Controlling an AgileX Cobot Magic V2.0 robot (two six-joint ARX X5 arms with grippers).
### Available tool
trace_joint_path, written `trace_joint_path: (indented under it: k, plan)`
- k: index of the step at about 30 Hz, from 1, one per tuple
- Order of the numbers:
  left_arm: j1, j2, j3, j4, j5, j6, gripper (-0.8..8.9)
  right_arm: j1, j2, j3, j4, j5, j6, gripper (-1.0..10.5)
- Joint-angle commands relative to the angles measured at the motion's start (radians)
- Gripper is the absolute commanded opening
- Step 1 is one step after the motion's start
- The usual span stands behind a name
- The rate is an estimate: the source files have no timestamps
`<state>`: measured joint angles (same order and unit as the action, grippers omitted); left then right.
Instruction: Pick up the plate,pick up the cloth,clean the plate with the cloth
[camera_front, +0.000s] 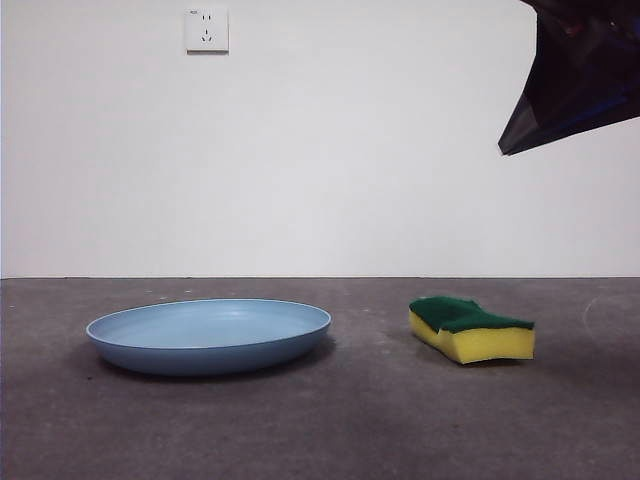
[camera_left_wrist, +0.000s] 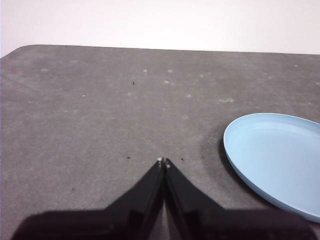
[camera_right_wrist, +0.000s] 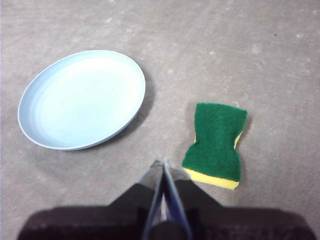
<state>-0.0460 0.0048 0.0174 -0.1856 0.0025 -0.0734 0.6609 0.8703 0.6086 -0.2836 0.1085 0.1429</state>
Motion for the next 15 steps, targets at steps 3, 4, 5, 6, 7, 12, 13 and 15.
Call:
trace_joint_path:
  k: [3, 4, 5, 6, 7, 12, 13, 15]
  plan:
    - [0.003, -0.003, -0.014, 0.005, 0.000, -0.008, -0.03, 0.000, -0.004, -0.008, 0.003, 0.002, 0.009, -0.1]
    - [0.003, -0.003, -0.014, 0.005, 0.000, -0.008, -0.03, 0.000, -0.021, -0.008, -0.007, 0.003, 0.009, -0.1]
    - [0.003, -0.003, -0.014, 0.005, 0.000, -0.008, -0.03, -0.006, -0.043, -0.008, -0.013, 0.003, 0.009, -0.1]
    - [0.003, -0.003, -0.014, 0.005, 0.000, -0.008, -0.03, -0.020, -0.070, -0.008, -0.014, 0.003, 0.007, -0.1]
    - [0.003, -0.003, -0.014, 0.005, 0.000, -0.008, -0.03, -0.044, -0.103, -0.008, -0.015, 0.003, -0.014, -0.1]
    - [0.003, -0.003, -0.014, 0.005, 0.000, -0.008, -0.03, -0.280, -0.292, -0.038, -0.015, 0.000, -0.037, -0.1]
    - [0.003, -0.003, -0.014, 0.005, 0.000, -0.008, -0.03, -0.344, -0.332, -0.051, -0.014, -0.005, -0.035, -0.1]
    - [0.003, -0.003, -0.014, 0.005, 0.000, -0.009, -0.03, -0.423, -0.391, -0.084, -0.006, -0.005, -0.035, -0.1]
